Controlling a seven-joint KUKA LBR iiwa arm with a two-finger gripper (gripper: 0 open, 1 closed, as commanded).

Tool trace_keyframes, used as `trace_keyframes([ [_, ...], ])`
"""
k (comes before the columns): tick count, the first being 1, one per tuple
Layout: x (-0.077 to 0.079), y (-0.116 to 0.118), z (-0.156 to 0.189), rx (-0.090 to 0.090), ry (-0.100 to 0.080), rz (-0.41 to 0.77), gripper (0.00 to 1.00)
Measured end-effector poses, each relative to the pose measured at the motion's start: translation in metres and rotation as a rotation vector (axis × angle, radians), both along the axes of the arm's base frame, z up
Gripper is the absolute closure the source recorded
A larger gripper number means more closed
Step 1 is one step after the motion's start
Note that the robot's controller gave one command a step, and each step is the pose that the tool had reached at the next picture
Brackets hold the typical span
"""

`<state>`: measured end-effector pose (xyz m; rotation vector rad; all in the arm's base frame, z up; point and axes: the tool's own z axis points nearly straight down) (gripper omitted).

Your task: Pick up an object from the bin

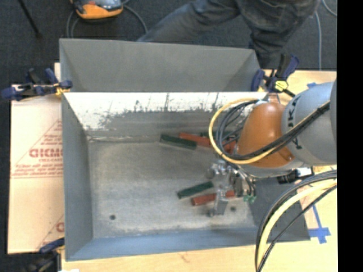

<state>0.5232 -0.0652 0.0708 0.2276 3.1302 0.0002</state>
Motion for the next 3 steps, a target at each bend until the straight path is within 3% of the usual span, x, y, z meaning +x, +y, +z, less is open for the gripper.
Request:
trace_keyframes([
  [1,0.0003,-0.0068,0.0007,-0.002,-0.002,0.045,0.00],
  [2,0.0011,-0.0014,0.0007,-0.001,-0.002,0.002,1.00],
  [3,0.0011,-0.0014,0.0007,-0.002,-0.002,0.003,1.00],
])
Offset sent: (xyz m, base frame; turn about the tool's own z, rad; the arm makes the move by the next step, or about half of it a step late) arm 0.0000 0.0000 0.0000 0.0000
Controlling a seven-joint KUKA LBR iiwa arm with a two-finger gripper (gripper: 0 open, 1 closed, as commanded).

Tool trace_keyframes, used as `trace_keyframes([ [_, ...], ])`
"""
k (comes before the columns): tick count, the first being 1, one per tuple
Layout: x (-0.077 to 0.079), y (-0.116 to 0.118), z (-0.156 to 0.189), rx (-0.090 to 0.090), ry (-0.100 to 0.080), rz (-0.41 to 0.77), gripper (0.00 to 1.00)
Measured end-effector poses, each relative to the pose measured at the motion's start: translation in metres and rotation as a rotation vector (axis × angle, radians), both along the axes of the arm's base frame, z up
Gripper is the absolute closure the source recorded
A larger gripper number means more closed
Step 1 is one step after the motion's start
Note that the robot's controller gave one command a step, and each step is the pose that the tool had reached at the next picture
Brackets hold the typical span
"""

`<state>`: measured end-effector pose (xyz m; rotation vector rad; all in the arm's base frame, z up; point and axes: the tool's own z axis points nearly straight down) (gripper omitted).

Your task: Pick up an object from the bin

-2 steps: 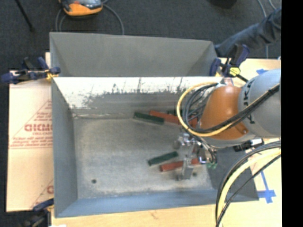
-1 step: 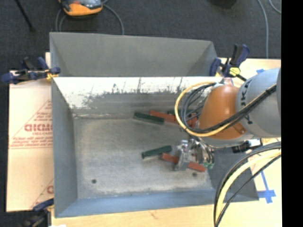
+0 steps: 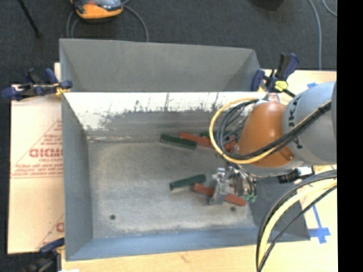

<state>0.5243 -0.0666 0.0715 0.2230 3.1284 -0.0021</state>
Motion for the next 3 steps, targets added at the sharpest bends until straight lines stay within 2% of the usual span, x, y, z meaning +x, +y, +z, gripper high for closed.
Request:
trace_keyframes([
  [1,-0.001,0.000,0.003,0.001,0.004,0.001,1.00],
  [2,-0.003,0.000,0.022,0.003,0.013,0.002,1.00],
  [3,0.000,0.000,0.043,0.001,-0.001,0.003,1.00],
])
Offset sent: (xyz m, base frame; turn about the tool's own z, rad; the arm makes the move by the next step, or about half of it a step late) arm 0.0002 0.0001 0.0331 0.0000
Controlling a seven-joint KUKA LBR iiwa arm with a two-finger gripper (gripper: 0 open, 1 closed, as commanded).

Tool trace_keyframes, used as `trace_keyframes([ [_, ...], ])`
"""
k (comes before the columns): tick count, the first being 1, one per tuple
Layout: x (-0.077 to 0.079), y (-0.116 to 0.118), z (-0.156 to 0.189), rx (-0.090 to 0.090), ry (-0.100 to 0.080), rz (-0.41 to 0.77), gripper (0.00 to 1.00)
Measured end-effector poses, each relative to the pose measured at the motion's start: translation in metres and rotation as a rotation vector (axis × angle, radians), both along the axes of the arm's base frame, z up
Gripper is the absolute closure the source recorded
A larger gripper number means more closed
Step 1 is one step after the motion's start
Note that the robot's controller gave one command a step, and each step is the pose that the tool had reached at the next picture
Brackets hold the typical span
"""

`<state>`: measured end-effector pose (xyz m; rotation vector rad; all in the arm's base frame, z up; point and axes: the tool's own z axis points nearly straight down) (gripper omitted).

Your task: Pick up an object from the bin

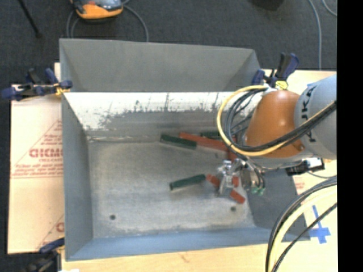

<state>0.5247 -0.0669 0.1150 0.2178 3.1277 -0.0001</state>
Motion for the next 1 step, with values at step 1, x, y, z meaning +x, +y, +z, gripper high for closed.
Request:
trace_keyframes([
  [1,-0.0016,0.0002,0.0092,0.001,0.005,0.001,1.00],
])
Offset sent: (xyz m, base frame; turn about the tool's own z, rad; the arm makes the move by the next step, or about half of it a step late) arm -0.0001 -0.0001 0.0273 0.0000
